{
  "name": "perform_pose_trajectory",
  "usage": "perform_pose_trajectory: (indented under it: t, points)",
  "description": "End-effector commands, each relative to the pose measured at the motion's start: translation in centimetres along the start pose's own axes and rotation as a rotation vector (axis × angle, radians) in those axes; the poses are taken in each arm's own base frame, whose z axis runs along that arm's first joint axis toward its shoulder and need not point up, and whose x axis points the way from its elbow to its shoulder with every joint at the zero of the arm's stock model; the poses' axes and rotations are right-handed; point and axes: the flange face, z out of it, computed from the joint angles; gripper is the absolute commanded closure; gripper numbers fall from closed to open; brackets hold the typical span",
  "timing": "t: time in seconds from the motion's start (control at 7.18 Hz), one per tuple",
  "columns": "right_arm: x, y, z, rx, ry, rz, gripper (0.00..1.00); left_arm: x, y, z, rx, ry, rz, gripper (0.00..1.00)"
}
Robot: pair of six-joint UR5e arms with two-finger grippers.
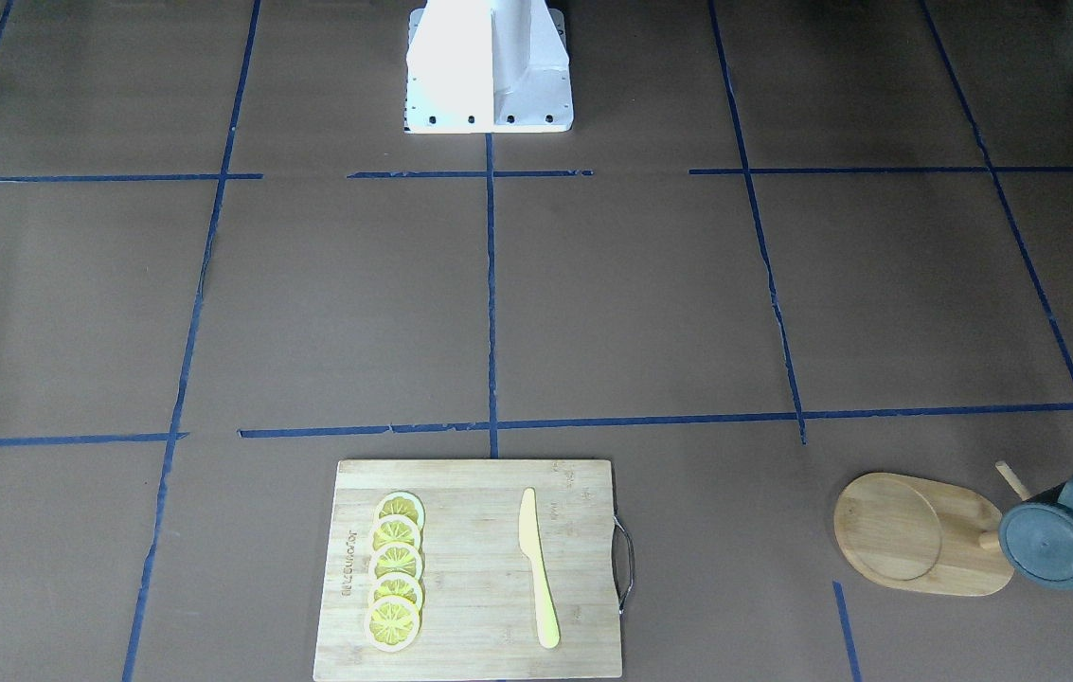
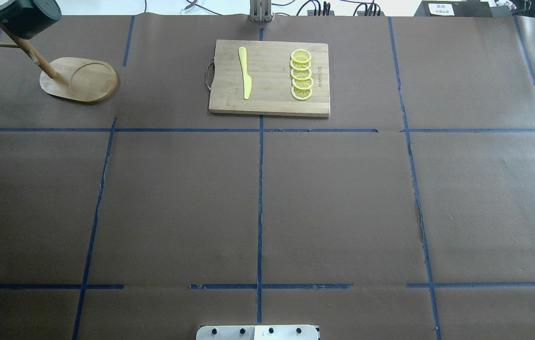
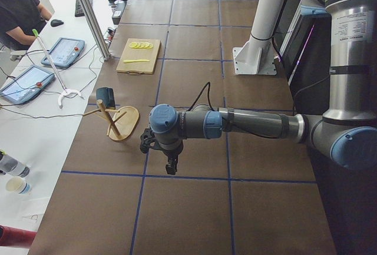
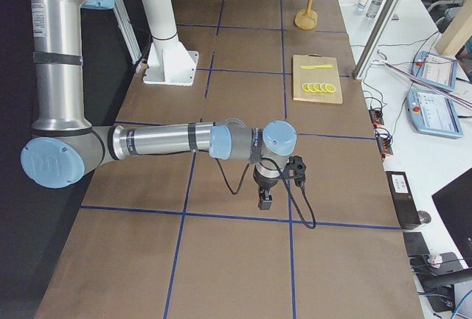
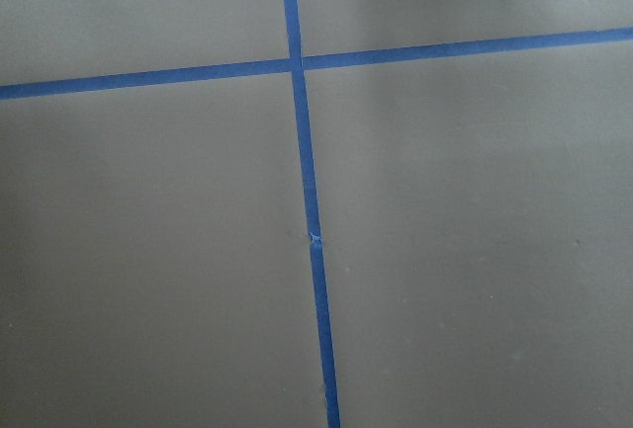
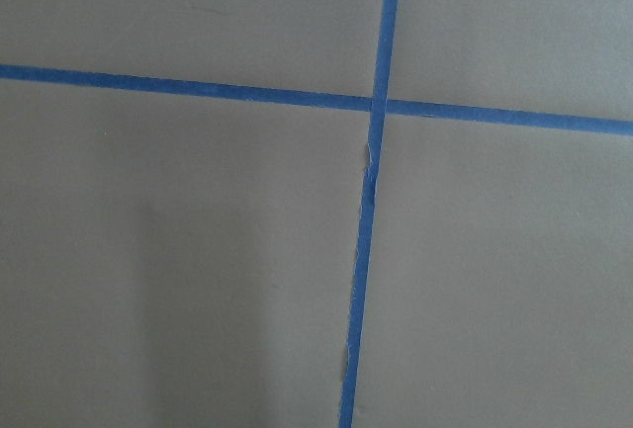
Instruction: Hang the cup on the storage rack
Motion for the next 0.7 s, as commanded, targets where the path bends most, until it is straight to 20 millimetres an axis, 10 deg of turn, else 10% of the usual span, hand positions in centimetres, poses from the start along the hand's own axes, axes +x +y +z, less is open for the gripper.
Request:
perform_pose_trajectory:
  t: [0.0, 0.56]
  points:
    - [-0.05, -0.28, -0.21, 0.003, 0.013, -0.007, 0.00, 0.02, 0.02, 0.01, 0.000, 0.004, 0.000, 0.00]
    - [0.25, -0.40, -0.72, 0.010, 0.079, -0.016, 0.00, 0.42, 0.88, -0.23, 0.005, 0.008, 0.004, 0.00]
